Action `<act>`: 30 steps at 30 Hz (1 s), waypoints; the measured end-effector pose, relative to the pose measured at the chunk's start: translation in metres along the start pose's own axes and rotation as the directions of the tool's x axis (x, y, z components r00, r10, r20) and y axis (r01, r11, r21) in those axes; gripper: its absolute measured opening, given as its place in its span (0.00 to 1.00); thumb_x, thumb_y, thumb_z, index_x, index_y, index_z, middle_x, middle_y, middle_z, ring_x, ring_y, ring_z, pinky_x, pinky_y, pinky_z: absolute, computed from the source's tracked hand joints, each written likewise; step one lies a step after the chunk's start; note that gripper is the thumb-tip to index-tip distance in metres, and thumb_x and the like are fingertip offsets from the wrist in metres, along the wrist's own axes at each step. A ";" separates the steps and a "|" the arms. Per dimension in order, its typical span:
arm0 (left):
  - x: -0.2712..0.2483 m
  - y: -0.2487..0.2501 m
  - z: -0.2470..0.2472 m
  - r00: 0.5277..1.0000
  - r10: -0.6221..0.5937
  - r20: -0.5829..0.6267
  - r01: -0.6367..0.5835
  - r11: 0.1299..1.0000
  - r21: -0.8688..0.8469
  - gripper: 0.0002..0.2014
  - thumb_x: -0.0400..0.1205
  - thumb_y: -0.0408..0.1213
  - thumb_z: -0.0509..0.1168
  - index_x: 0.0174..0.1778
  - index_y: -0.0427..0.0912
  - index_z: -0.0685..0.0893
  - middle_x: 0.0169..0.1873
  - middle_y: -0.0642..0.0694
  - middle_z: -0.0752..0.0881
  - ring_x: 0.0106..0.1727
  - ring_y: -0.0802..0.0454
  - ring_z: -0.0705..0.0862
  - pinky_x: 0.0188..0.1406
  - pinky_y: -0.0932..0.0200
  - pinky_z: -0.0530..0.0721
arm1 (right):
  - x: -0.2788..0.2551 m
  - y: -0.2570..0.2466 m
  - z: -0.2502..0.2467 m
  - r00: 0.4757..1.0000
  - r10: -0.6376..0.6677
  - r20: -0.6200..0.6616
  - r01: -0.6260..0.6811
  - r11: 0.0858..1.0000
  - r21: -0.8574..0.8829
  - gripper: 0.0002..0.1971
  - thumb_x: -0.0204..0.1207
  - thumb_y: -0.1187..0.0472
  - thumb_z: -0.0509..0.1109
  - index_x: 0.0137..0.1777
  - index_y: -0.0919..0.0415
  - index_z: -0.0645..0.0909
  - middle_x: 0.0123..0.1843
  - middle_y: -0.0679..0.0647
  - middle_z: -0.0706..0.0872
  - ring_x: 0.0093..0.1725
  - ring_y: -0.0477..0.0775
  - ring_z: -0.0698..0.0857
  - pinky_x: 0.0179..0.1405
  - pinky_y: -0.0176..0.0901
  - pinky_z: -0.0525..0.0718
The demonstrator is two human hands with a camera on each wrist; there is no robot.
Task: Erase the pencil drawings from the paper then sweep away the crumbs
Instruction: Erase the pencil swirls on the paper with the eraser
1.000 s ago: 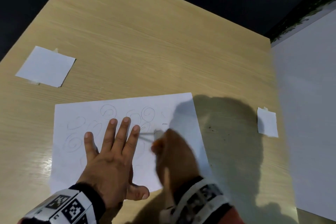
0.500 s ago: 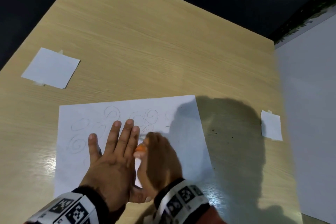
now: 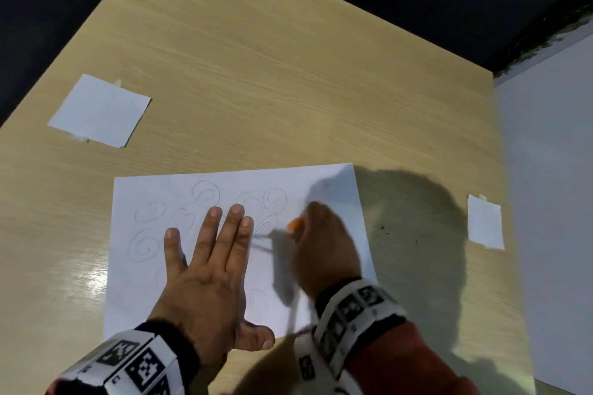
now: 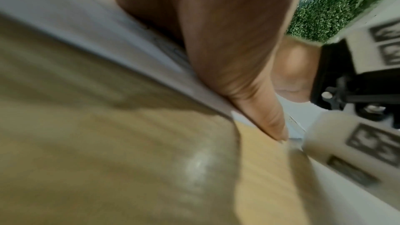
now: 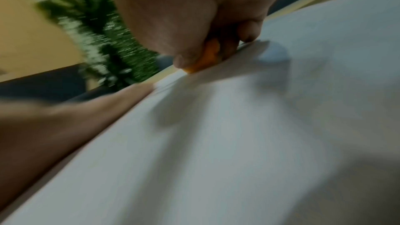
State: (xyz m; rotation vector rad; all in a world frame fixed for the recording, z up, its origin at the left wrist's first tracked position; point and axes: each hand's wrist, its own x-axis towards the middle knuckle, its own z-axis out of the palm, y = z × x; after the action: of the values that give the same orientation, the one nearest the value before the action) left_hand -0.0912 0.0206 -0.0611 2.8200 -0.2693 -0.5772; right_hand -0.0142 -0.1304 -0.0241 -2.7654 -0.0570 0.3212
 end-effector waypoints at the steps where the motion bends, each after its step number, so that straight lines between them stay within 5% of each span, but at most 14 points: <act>1: 0.000 0.001 0.000 1.000 0.001 -0.002 -0.001 1.000 -0.008 0.74 0.48 0.88 0.53 0.80 0.31 0.64 0.82 0.34 0.62 0.81 0.32 0.62 0.68 0.15 0.53 | 0.009 0.012 -0.006 0.996 0.072 -0.046 -0.073 0.997 -0.021 0.05 0.78 0.58 0.60 0.43 0.58 0.72 0.43 0.54 0.80 0.47 0.58 0.80 0.39 0.42 0.68; 4: -0.001 -0.001 -0.001 1.000 -0.011 -0.001 0.011 1.000 -0.017 0.75 0.46 0.87 0.53 0.80 0.31 0.65 0.82 0.34 0.63 0.81 0.32 0.63 0.67 0.14 0.54 | 0.012 0.012 -0.015 0.987 0.137 -0.085 -0.138 0.990 -0.015 0.04 0.78 0.58 0.60 0.44 0.58 0.72 0.41 0.51 0.79 0.46 0.57 0.82 0.38 0.42 0.69; 9: -0.001 0.000 -0.001 1.000 -0.006 -0.015 0.005 1.000 -0.014 0.73 0.48 0.87 0.52 0.79 0.31 0.66 0.82 0.34 0.63 0.81 0.32 0.62 0.67 0.15 0.53 | -0.028 -0.027 0.003 0.980 -0.131 0.148 0.125 0.991 0.047 0.04 0.78 0.59 0.61 0.44 0.53 0.69 0.50 0.52 0.80 0.53 0.55 0.78 0.46 0.41 0.70; 15: 0.000 -0.001 0.002 1.000 -0.016 -0.005 0.016 1.000 -0.009 0.76 0.43 0.86 0.55 0.80 0.33 0.63 0.82 0.35 0.64 0.81 0.32 0.63 0.67 0.15 0.55 | 0.012 0.019 -0.018 0.986 0.156 -0.054 -0.157 0.987 -0.017 0.05 0.79 0.57 0.59 0.43 0.58 0.72 0.39 0.49 0.76 0.45 0.57 0.81 0.38 0.43 0.72; 17: 0.000 0.000 0.002 1.000 -0.025 -0.002 0.025 1.000 -0.018 0.77 0.42 0.86 0.56 0.80 0.31 0.66 0.81 0.34 0.64 0.81 0.31 0.64 0.67 0.15 0.53 | 0.000 0.001 -0.013 0.990 0.142 -0.011 -0.141 0.989 0.050 0.04 0.77 0.57 0.61 0.42 0.55 0.72 0.38 0.48 0.76 0.46 0.57 0.81 0.39 0.41 0.70; 21: 0.001 0.000 0.002 0.999 -0.033 -0.015 0.033 0.999 -0.025 0.76 0.42 0.86 0.54 0.79 0.31 0.66 0.81 0.35 0.65 0.80 0.32 0.64 0.69 0.16 0.50 | -0.031 -0.028 0.007 0.985 -0.083 0.154 0.067 0.992 0.103 0.02 0.77 0.59 0.62 0.44 0.53 0.72 0.47 0.51 0.79 0.53 0.54 0.79 0.45 0.37 0.70; 27: 0.000 0.000 0.002 1.000 -0.025 -0.009 0.025 1.000 -0.009 0.76 0.42 0.85 0.55 0.80 0.32 0.65 0.81 0.34 0.65 0.80 0.31 0.65 0.68 0.17 0.51 | 0.015 0.029 -0.025 0.976 0.208 -0.062 -0.209 0.978 -0.021 0.06 0.79 0.58 0.59 0.46 0.60 0.73 0.46 0.56 0.81 0.48 0.60 0.82 0.38 0.45 0.72; 30: 0.001 0.000 0.002 0.999 -0.033 -0.009 0.033 0.999 -0.014 0.76 0.42 0.85 0.55 0.79 0.31 0.66 0.81 0.34 0.65 0.80 0.31 0.64 0.67 0.15 0.53 | -0.002 0.003 -0.019 0.994 0.110 -0.011 -0.110 0.994 0.025 0.04 0.78 0.57 0.60 0.44 0.57 0.72 0.45 0.53 0.81 0.47 0.57 0.81 0.39 0.42 0.70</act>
State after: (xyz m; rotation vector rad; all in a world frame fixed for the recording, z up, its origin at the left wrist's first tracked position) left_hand -0.0915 0.0197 -0.0631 2.8176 -0.2169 -0.5711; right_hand -0.0121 -0.1396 -0.0073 -2.7521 0.1020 0.3316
